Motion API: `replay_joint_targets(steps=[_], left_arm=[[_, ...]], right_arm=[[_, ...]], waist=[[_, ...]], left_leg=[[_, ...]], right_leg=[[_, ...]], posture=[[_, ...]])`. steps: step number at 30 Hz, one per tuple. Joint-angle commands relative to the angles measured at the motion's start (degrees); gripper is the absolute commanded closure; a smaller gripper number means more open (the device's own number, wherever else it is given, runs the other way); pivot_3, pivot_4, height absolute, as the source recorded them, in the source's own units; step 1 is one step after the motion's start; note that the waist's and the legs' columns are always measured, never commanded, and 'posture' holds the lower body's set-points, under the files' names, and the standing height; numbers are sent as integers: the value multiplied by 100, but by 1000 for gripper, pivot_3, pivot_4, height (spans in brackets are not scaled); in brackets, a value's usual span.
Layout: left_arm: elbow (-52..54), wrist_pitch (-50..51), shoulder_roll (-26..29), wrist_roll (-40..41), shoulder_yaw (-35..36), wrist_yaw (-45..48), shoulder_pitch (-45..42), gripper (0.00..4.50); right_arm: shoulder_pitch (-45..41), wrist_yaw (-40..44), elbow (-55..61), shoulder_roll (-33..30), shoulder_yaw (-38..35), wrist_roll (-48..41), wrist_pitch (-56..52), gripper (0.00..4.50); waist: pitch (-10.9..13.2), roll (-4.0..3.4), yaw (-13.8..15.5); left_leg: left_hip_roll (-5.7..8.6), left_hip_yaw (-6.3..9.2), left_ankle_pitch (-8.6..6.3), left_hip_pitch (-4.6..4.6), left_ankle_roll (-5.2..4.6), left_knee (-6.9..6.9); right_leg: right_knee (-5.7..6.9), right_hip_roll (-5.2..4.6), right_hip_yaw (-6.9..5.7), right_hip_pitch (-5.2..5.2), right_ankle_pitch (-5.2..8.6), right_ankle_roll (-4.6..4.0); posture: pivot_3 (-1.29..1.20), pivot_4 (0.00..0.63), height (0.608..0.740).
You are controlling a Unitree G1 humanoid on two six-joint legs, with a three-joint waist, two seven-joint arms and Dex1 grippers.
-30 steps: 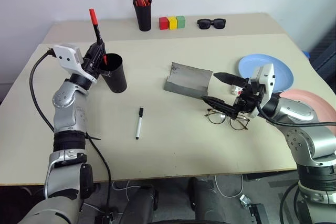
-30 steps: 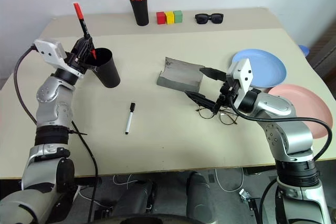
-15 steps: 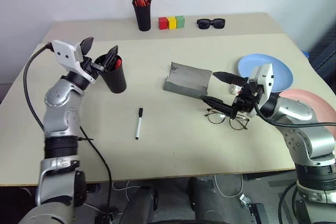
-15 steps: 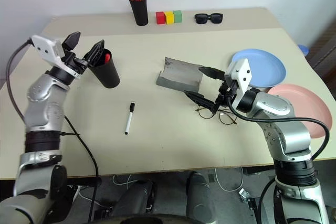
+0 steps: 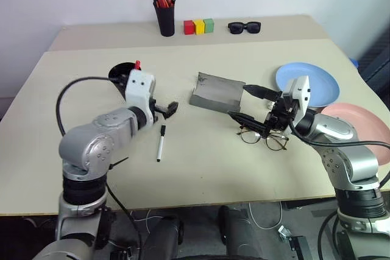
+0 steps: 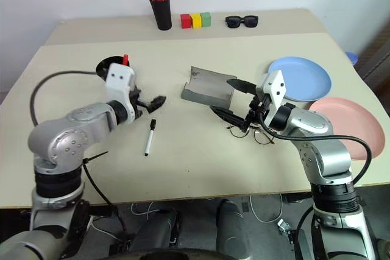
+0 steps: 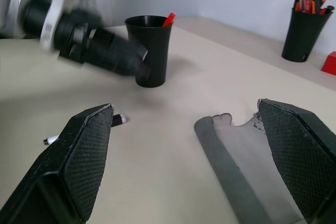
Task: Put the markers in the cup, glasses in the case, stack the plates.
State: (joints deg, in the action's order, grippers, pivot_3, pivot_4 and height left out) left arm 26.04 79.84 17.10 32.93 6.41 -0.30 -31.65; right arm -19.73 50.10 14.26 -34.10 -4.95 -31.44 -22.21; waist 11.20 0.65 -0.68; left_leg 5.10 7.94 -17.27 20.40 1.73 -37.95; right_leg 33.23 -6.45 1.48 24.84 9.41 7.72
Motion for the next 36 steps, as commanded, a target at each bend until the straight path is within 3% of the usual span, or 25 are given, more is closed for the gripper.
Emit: replay_joint_targets(steps=[1, 12, 15, 22, 26, 29, 32, 36], left_arm=[[-388, 1191, -141, 83, 134, -253, -22, 58], [-555, 1266, -228, 142, 152, -488, -97, 58], [-655, 1266, -218, 224, 120, -535, -74, 913], [-878, 1266, -214, 281, 69, -588, -263, 4383], [-679, 1164, -64, 99, -46, -428, -380, 4451], [-521, -93, -62, -16, 39, 57, -558, 4451], [-659, -2691, 45, -454, -40, 1113, -674, 4451], [-1262, -4634, 153, -1026, 181, 1391, -997, 4451]], right_arm=[[-90, 14, 118, -5, -72, 6, 129, 0], [19, -21, 183, -8, -86, 68, 168, 0], [-9, -31, 172, -12, -95, 61, 159, 0], [-7, -72, 159, -4, -100, 103, 205, 0], [-2, -85, 146, -8, -103, 124, 225, 0], [-4, -106, 108, -6, -127, 154, 278, 0], [-18, -110, 66, 3, -136, 175, 313, 0], [-100, -120, 23, 25, -95, 203, 335, 0]], waist=[[-1, -1, -2], [-1, -1, 6], [-1, -1, 6], [-1, -1, 23], [-1, -1, 10], [0, 0, 16], [0, 1, 24], [-1, -1, 14]], left_leg=[[1, 0, 0, 0, 0, 0], [1, 1, 1, -1, 3, -1], [1, 1, 1, -2, 4, -1], [3, 1, 1, -1, 5, -1], [3, 1, 1, -2, 5, -1], [3, 0, 2, 1, 6, -1], [2, -1, 6, 6, 14, -1], [2, -5, 6, 6, 16, 1]], right_leg=[[-2, 0, 0, 0, 0, 0], [-1, -2, 0, -2, 0, 0], [-1, -2, 0, -2, 0, 0], [-2, -4, 0, -4, 0, 0], [-2, -4, 0, -4, 0, 0], [-3, -4, 0, -2, 0, 0], [-6, -5, -1, 1, -1, -2], [-12, -5, 0, 2, -2, -3]], posture=[[0, 150, 740], [0, 150, 740], [0, 150, 740], [0, 150, 740], [0, 150, 740], [0, 150, 740], [0, 150, 740], [0, 150, 740]])
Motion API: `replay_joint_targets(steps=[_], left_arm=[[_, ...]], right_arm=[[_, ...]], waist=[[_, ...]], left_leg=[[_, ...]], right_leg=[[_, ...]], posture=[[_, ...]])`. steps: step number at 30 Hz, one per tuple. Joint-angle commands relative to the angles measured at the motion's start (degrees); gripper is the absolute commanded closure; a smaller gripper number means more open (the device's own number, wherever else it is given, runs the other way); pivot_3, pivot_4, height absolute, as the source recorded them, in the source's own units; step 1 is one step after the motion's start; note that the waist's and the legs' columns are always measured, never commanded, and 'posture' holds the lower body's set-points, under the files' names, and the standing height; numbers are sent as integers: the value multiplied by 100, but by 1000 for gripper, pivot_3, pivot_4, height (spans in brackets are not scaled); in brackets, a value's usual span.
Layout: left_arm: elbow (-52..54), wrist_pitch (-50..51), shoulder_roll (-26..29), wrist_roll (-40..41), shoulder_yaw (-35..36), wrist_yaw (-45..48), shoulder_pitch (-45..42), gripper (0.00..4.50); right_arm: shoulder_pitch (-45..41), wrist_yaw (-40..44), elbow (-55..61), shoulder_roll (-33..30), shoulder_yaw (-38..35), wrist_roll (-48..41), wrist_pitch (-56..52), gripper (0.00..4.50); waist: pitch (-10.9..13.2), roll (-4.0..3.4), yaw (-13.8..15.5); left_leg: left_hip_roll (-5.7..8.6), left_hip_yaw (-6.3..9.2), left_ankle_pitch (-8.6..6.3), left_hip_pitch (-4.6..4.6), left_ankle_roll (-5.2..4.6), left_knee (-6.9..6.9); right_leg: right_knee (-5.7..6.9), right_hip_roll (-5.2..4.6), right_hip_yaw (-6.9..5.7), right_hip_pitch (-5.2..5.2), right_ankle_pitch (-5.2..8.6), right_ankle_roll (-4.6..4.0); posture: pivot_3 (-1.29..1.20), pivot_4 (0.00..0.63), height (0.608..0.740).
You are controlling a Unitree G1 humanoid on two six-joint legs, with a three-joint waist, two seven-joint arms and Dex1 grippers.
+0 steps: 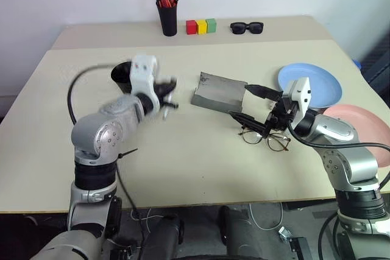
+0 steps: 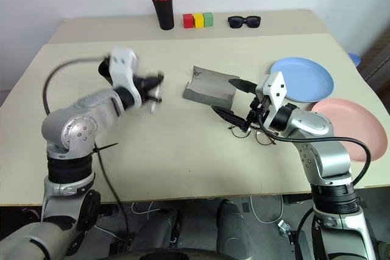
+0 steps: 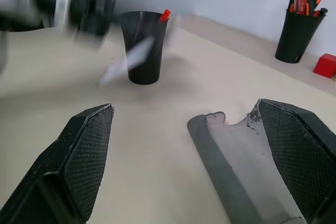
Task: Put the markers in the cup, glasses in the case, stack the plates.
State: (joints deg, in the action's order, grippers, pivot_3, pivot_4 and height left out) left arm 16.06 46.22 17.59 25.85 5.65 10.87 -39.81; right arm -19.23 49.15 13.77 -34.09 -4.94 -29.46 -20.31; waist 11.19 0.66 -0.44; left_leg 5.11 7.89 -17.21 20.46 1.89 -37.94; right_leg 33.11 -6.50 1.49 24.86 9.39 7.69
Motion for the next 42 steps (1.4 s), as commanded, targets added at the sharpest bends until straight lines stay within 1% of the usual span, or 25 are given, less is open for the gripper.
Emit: replay_joint_targets(steps=[1, 3, 8, 10, 13, 17, 20, 22, 27, 32, 33, 34, 40, 42], left_arm=[[-438, -1695, 145, -446, 324, 315, -251, 4451], [-823, -2563, 310, -771, 462, 320, -399, 4451], [-2014, -4005, 748, -826, 977, 779, -571, 4451], [-2435, -4449, 806, -779, 1150, 862, -607, 4451], [-2944, -5119, 755, -732, 1205, 1175, -569, 4451], [-3460, -5543, 566, -613, 1255, 1392, -498, 4451], [-3794, -5891, 450, -672, 1196, 1568, -352, 4451], [-3927, -6062, 378, -579, 1181, 1810, -242, 4451], [-4194, -6268, 327, -685, 1192, 1791, -13, 4451], [-4334, -6285, 245, -586, 1182, 1871, 42, 4451], [-4367, -6284, 237, -588, 1180, 1872, 32, 3560], [-4386, -6283, 233, -582, 1179, 1880, 25, 3177], [-4353, -6211, 234, -523, 1167, 1953, 4, 46], [-4259, -6140, 257, -488, 1153, 1997, -4, 11]], right_arm=[[-168, -23, 62, 24, -96, 2, 146, 0], [-187, -13, 48, 11, -102, -6, 143, 0], [-181, -7, 53, -2, -117, -25, 134, 0], [-173, -6, 63, -11, -122, -27, 128, 0], [-186, -1, 70, -26, -119, -27, 112, 0], [-218, -11, 115, -45, -136, -68, 51, 0], [-237, -7, 142, -75, -145, -70, 37, 0], [-256, -25, 137, -81, -150, -62, 28, 0], [-200, -38, 184, -104, -167, -91, -1, 0], [-187, -69, 219, -94, -160, -88, -17, 0], [-192, -71, 219, -93, -156, -85, -16, 0], [-196, -72, 219, -93, -155, -83, -15, 0], [-208, -78, 226, -107, -162, -78, -21, 0], [-205, -83, 209, -103, -169, -72, -8, 0]], waist=[[-1, -2, -17], [-1, -2, -24], [-1, -1, -12], [-1, -2, -11], [0, 0, 9], [0, 0, 14], [0, 0, -2], [0, 0, -23], [0, 0, -18], [0, 0, -10], [0, 0, -8], [0, 0, -8], [0, 0, -11], [0, 0, -12]], left_leg=[[0, -2, 0, -1, -1, 1], [-1, -3, 0, -3, -2, 3], [0, -3, 0, -1, -5, 2], [0, -3, -1, -1, -6, 2], [0, -1, -1, 0, -7, 1], [2, 0, -1, 1, -7, -2], [1, 0, -1, 0, -8, -2], [1, -1, -2, -1, -9, -1], [0, -1, -3, -1, -11, -1], [1, -1, -4, 0, -11, -2], [1, -1, -4, 0, -12, -2], [1, -1, -3, -1, -12, -2], [1, -1, -4, -1, -12, -2], [1, 0, -4, -1, -12, -2]], right_leg=[[-1, 0, 1, 0, 0, 0], [0, 0, 1, 0, 0, 0], [-1, 1, 1, 1, 0, 1], [-1, 1, 1, 0, 0, 1], [-2, 0, 0, 0, 0, 2], [-1, 0, 0, -1, -1, 2], [-1, 0, 0, -1, -1, 2], [0, 0, 0, -1, -1, 2], [0, 1, 0, 0, -1, 2], [1, 1, 0, 0, -1, 2], [1, 1, 0, 0, -1, 2], [1, 1, 0, 0, -1, 2], [2, 1, 0, 0, -1, 2], [2, 1, 0, 0, -1, 2]], posture=[[0, 150, 740], [0, 150, 740], [0, 150, 740], [0, 150, 740], [0, 150, 740], [0, 150, 740], [0, 150, 740], [0, 150, 740], [0, 150, 740], [0, 150, 740], [0, 150, 740], [0, 150, 740], [0, 150, 740], [0, 150, 740]])
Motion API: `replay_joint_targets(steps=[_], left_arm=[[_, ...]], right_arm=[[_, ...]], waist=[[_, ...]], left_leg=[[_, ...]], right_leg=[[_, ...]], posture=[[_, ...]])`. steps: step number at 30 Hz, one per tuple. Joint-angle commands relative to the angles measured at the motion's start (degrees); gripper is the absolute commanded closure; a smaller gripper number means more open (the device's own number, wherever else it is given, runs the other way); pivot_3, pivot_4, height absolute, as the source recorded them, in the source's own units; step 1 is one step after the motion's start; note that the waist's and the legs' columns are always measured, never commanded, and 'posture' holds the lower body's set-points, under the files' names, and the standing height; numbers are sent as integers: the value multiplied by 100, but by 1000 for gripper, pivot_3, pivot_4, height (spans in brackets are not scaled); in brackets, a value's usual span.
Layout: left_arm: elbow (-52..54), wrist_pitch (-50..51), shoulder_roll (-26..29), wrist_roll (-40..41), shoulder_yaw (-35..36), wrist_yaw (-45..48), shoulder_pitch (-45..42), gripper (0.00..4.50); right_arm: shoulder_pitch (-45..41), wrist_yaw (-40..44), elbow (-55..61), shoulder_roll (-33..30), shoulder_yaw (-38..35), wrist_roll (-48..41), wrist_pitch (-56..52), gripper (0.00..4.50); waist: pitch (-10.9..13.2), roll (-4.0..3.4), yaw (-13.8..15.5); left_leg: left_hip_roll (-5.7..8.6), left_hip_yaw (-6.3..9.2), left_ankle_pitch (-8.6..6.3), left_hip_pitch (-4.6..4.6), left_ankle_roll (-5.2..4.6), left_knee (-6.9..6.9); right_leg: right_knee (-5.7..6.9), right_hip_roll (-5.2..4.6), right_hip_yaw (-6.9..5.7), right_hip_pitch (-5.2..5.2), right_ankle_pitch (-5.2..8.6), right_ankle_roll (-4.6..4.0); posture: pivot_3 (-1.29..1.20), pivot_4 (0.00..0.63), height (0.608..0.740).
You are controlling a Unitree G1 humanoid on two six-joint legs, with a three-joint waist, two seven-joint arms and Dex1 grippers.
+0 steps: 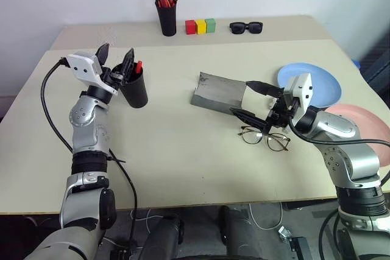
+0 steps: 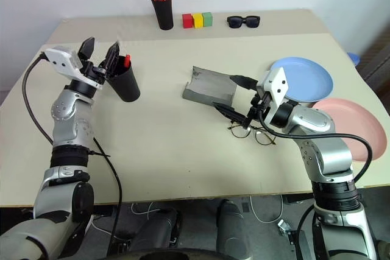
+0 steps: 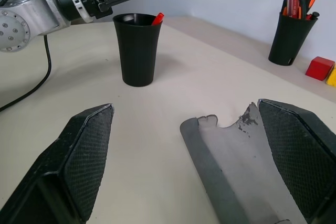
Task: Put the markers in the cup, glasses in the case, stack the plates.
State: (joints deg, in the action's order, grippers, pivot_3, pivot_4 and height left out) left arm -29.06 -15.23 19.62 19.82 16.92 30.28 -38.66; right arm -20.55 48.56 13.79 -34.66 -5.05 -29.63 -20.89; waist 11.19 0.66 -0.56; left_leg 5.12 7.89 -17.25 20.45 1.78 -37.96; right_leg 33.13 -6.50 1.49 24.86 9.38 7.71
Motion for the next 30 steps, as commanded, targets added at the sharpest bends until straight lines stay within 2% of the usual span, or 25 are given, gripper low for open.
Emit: replay_joint_targets(steps=[1, 8, 10, 13, 18, 22, 26, 30], left_arm=[[339, 63, 78, 139, 10, 86, -135, 11], [985, 1386, 412, 722, -480, 1339, -558, 11], [1120, 2145, 591, 889, -853, 2028, -729, 11], [943, 2720, 765, 747, -1325, 2716, -1025, 11], [-476, 2683, 340, 197, -2013, 3495, -1905, 11], [-1921, 2346, -126, -540, -2645, 4059, -2365, 11], [-3198, 1716, -592, -1171, -2895, 4026, -2890, 11], [-3946, 1182, -923, -1556, -2861, 3647, -3196, 11]], right_arm=[[-75, -30, 195, -39, -157, -47, 61, 0], [-119, -93, 55, 35, -123, 40, 179, 0], [-136, -160, -19, 73, -128, 89, 239, 0], [-149, -200, -112, 99, -102, 177, 337, 0], [-195, -295, -218, 133, -117, 294, 465, 0], [-145, -380, -195, 157, -155, 320, 512, 0], [-21, -470, -54, 182, -158, 351, 524, 0], [81, -569, 93, 160, -221, 338, 498, 0]], waist=[[0, 0, -2], [0, 0, -1], [0, 0, -4], [0, 0, -15], [0, 0, -7], [0, 0, -8], [2, 3, -29], [2, 3, -6]], left_leg=[[0, 0, 0, 0, 0, 0], [0, 0, 0, 2, 0, -2], [1, -1, 0, 1, -1, -2], [1, -1, 0, -1, -1, -1], [1, -1, 0, -1, -2, -2], [3, -3, -2, 0, -5, -1], [2, -4, -4, 4, -8, 0], [2, -4, -4, 7, -8, -1]], right_leg=[[0, 0, 0, 0, 0, 0], [1, 0, 0, 0, 0, 0], [2, 0, -1, -1, 0, 0], [4, 1, 0, -2, 1, 1], [4, 4, -1, -1, 1, 0], [-1, 4, -1, -3, 1, 1], [-1, 4, -1, 2, 1, 1], [-1, 3, -1, 3, 1, 2]], posture=[[0, 150, 740], [0, 150, 740], [0, 150, 740], [0, 150, 740], [0, 150, 740], [0, 150, 740], [0, 150, 740], [0, 150, 740]])
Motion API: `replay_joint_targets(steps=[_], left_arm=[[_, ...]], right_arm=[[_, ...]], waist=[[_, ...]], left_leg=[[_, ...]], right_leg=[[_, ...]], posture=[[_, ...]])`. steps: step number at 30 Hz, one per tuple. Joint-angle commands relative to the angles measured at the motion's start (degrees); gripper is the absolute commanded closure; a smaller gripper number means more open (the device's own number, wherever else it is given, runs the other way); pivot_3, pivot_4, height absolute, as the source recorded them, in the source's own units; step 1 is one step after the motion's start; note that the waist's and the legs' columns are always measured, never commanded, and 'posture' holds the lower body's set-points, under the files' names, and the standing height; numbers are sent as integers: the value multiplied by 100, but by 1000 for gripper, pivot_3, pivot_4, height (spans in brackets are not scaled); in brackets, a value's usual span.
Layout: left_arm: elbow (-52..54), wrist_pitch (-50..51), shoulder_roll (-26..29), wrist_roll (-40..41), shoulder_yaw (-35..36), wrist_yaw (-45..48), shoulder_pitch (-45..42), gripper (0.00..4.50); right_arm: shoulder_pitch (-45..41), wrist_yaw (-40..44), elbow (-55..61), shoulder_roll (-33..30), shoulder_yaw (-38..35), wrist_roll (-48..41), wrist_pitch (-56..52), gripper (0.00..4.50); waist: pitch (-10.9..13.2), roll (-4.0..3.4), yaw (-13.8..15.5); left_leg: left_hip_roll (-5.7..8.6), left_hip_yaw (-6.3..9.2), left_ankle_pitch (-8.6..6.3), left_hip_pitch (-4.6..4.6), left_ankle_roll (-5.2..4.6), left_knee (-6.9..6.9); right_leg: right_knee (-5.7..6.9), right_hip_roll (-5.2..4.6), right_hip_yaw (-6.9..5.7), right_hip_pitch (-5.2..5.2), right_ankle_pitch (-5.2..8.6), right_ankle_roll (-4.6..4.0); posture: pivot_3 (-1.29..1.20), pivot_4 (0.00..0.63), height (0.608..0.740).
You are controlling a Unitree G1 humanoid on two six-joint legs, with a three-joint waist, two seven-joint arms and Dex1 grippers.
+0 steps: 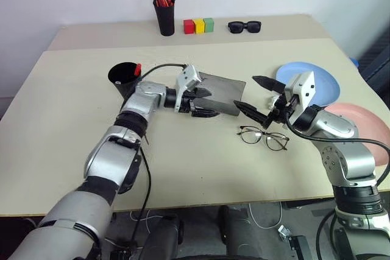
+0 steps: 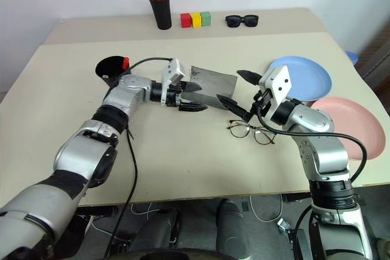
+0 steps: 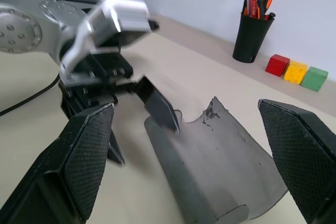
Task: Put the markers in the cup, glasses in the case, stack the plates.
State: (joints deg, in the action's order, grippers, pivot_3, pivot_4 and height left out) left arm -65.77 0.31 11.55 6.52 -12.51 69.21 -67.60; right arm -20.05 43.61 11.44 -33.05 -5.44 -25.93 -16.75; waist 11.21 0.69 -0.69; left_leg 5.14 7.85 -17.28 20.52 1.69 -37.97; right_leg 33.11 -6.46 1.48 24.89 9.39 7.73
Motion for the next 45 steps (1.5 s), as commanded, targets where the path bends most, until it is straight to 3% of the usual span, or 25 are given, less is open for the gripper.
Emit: replay_joint_targets(steps=[1, 5, 7, 8, 15, 19, 24, 29, 35, 43, 44, 45], left_arm=[[-413, -395, -201, -289, 120, -406, -356, 11], [-747, -283, -345, -708, 0, -662, -426, 11], [-824, -162, -346, -909, -74, -604, -433, 555], [-849, -62, -356, -937, -36, -586, -446, 875], [-830, 61, -342, -1162, 94, -617, -465, 4440], [-737, 287, -248, -1238, 89, -310, -531, 4440], [-265, 916, 42, -1037, 145, 1066, -545, 4440], [936, 1778, 602, -993, -142, 2261, -138, 4440], [2927, 2280, 1570, -235, -1189, 2329, 813, 4440], [3491, 2399, 1476, 44, -1092, 2214, 1196, 4440], [3486, 2494, 1432, 54, -1056, 2172, 1168, 3926], [3512, 2557, 1385, 97, -990, 2127, 1154, 3692]], right_arm=[[65, -93, 362, -12, -204, -37, 82, 0], [162, -166, 484, -45, -261, -43, 61, 0], [190, -201, 528, -50, -279, -35, 58, 0], [197, -210, 539, -53, -285, -34, 59, 0], [154, -247, 530, -9, -263, -7, 70, 0], [146, -224, 490, -8, -235, 12, 100, 0], [96, -187, 437, -4, -214, 25, 98, 0], [52, -163, 377, 13, -200, 51, 123, 0], [-5, -150, 319, 57, -156, 98, 168, 0], [-13, -123, 306, 45, -140, 97, 175, 0], [-8, -105, 309, 35, -140, 78, 158, 0], [1, -57, 326, 18, -145, 5, 95, 0]], waist=[[0, 0, 9], [0, 0, -6], [0, 0, -17], [0, 0, -15], [0, 0, -5], [-1, -2, -5], [-1, -2, -29], [0, -3, -45], [0, -4, -40], [0, -4, 7], [0, -4, 1], [0, -4, -4]], left_leg=[[0, 0, 0, -1, 0, 0], [1, 0, -1, -2, -2, 0], [1, 0, -1, -3, -2, 0], [1, 0, -1, -4, -2, 0], [1, 0, -1, -3, -2, -1], [1, 0, -1, -5, -2, -1], [2, -1, -1, -4, -2, -1], [1, 0, -1, -5, -3, 0], [-2, 4, -2, -3, -3, 0], [0, 6, -1, -2, -2, -5], [1, 6, -1, -2, -2, -5], [1, 6, -1, -2, -3, -5]], right_leg=[[0, 0, 0, -1, 1, 1], [0, -2, 0, -3, 3, 5], [2, -1, 0, -2, 3, 5], [2, -1, 0, -3, 3, 5], [4, -1, 0, -3, 3, 5], [4, -1, 0, -5, 4, 6], [6, -1, 0, -3, 4, 6], [9, -1, 0, -1, 4, 6], [15, -1, 2, 3, 4, 5], [16, -1, 1, 1, 4, 3], [17, -1, 1, 1, 4, 3], [17, -1, 1, 1, 4, 3]], posture=[[0, 150, 740], [0, 150, 740], [0, 150, 740], [0, 150, 740], [0, 150, 740], [0, 150, 740], [0, 150, 740], [0, 150, 740], [0, 150, 740], [0, 150, 740], [0, 150, 740], [0, 150, 740]])
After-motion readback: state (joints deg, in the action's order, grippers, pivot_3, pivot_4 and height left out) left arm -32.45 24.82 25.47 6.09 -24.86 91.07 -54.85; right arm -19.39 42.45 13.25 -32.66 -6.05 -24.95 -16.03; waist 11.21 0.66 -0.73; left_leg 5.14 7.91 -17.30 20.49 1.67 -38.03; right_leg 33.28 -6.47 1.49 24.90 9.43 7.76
